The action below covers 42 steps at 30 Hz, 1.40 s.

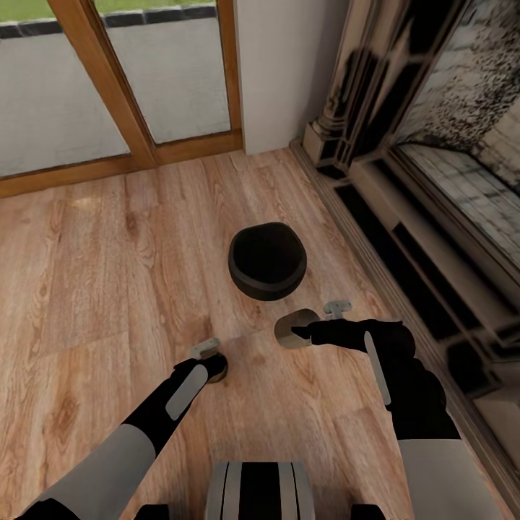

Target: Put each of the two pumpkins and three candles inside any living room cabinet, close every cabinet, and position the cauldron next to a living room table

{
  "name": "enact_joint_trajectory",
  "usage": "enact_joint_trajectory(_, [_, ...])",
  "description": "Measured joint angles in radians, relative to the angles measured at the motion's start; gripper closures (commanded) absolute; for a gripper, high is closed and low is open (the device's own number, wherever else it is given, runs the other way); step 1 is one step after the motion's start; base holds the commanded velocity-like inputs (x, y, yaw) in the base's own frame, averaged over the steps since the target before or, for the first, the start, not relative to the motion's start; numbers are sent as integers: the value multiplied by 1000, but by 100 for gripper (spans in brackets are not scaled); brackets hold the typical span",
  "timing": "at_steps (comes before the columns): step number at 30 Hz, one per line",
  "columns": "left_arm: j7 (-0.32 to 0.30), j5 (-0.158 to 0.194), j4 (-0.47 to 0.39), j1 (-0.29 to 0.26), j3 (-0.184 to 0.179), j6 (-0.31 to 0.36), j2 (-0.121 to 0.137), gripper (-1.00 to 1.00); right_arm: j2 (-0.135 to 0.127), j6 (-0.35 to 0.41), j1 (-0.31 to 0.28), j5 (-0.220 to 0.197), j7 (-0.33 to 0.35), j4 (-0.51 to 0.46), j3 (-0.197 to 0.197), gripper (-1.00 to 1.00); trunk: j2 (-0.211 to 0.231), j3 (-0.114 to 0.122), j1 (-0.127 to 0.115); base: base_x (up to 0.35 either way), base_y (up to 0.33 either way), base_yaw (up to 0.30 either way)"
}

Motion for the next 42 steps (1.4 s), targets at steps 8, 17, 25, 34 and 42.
enact_joint_trajectory(8, [0, -1, -1, 0, 0, 1, 0, 100, -1, 0, 0, 1, 0, 0, 0, 100, -1, -12, 1, 0, 0, 0])
enact_joint_trajectory(17, [0, 2, -20, 0, 1, 7, 1, 100, -1, 0, 0, 1, 0, 1, 0, 100, -1, -12, 1, 0, 0, 0])
enact_joint_trajectory(25, [139, 8, -193, 2, -3, 36, 29, 100, 0, 0, 0, 2, -1, 2, 1, 100, -1, -12, 1, 0, 0, 0])
enact_joint_trajectory(34, [292, 12, -503, 75, -3, 268, 37, 100, 1, 0, 2, 7, -1, 6, 0, 100, -1, -12, 1, 0, 0, 0])
enact_joint_trajectory(42, [293, 13, -573, 77, -3, 356, 49, 100, -5, -2, 10, 16, -6, 13, 0, 100, -1, -12, 1, -35, 0, 0])
